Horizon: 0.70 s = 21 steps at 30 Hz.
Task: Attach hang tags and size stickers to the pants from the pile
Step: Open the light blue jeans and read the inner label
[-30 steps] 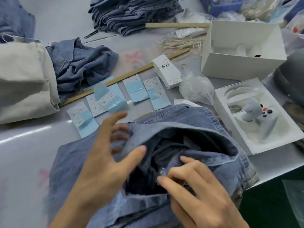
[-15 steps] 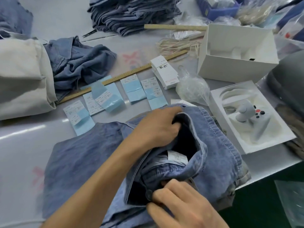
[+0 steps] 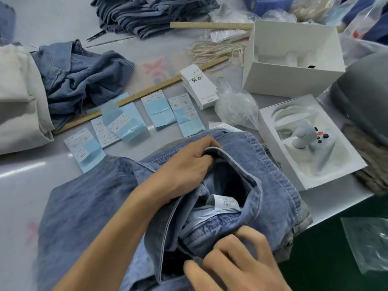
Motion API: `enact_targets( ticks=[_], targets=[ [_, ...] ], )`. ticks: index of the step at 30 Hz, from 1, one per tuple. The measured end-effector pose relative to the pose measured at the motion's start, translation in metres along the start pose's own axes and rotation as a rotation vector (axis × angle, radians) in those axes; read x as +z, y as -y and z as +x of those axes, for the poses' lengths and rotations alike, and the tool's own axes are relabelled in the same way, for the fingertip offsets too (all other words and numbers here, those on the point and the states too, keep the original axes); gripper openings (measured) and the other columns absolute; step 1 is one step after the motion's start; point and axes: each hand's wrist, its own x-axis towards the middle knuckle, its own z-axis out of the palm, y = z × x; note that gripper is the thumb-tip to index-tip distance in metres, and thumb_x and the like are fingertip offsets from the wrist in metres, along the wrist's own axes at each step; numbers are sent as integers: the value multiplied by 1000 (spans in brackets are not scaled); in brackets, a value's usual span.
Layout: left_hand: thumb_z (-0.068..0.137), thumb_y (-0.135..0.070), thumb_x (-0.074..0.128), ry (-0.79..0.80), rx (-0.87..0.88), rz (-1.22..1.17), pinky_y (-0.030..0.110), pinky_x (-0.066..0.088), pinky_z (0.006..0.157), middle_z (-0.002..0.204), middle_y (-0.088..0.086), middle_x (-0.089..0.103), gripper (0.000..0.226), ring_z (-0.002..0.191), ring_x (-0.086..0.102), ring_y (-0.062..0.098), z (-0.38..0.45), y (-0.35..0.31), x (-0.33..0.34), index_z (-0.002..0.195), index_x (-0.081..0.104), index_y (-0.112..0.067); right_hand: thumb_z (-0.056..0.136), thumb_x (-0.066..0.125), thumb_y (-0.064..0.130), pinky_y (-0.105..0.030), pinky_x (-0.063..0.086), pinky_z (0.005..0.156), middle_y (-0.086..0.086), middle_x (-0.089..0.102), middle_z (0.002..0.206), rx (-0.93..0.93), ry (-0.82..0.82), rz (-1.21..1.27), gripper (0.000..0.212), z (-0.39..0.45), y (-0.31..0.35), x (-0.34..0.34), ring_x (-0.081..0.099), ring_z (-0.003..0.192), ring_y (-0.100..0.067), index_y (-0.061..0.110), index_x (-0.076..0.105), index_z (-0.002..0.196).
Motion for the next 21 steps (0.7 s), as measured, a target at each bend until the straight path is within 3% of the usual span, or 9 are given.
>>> enact_targets(
  ticks=[2, 5, 8, 11, 15, 18, 21],
  targets=[
    [94, 2, 45, -31, 21, -23, 40, 51, 93, 96, -4, 72, 35, 97, 65, 19, -3, 4, 0, 95, 67, -26, 67, 71, 26, -26, 46, 76, 16, 61, 71, 59, -148, 42, 21, 8, -7, -14, 59, 63, -13, 36, 78, 84],
    [93, 7, 45, -94, 39, -100, 28, 48, 84, 91, -7, 71, 37, 91, 63, 11, -10, 5, -1, 94, 69, -22, 92, 61, 21, -36, 51, 67, 2, 71, 79, 160, -266, 6, 21, 23, -31, -32, 62, 64, -22, 17, 80, 85],
    [94, 4, 46, -160, 52, -133, 28, 47, 74, 83, -5, 68, 34, 77, 60, 12, -15, 5, 3, 95, 68, -22, 98, 54, 37, -38, 53, 56, -2, 66, 71, 219, -83, -136, 35, 32, -43, -28, 63, 59, -26, 15, 75, 81],
    [93, 2, 43, -187, 49, -159, 32, 37, 52, 58, 0, 50, 37, 53, 43, 14, -19, 5, 10, 97, 65, -28, 92, 44, 51, -34, 43, 46, 2, 53, 64, 291, 85, -176, 46, 34, -40, -18, 57, 51, -21, 18, 65, 69],
    [91, 4, 41, -212, 72, -214, 20, 26, 42, 45, -10, 34, 42, 41, 28, 9, -23, 10, 14, 100, 63, -30, 89, 39, 52, -29, 37, 38, 4, 55, 65, 325, 171, -129, 45, 36, -39, -18, 59, 49, -19, 22, 64, 67],
    [91, 4, 40, -245, 79, -258, 19, 25, 42, 47, -11, 35, 41, 41, 27, 9, -24, 13, 14, 98, 64, -29, 89, 45, 44, -26, 43, 41, 10, 62, 72, 316, 134, -19, 30, 36, -32, -20, 62, 59, -13, 27, 68, 82],
    [87, -5, 42, -265, 78, -288, 22, 28, 44, 53, -5, 40, 35, 46, 31, 11, -23, 14, 12, 94, 65, -29, 89, 57, 38, -18, 49, 62, 16, 65, 88, 332, -19, 241, 23, 28, -33, -19, 57, 71, -4, 26, 73, 102]
  ],
)
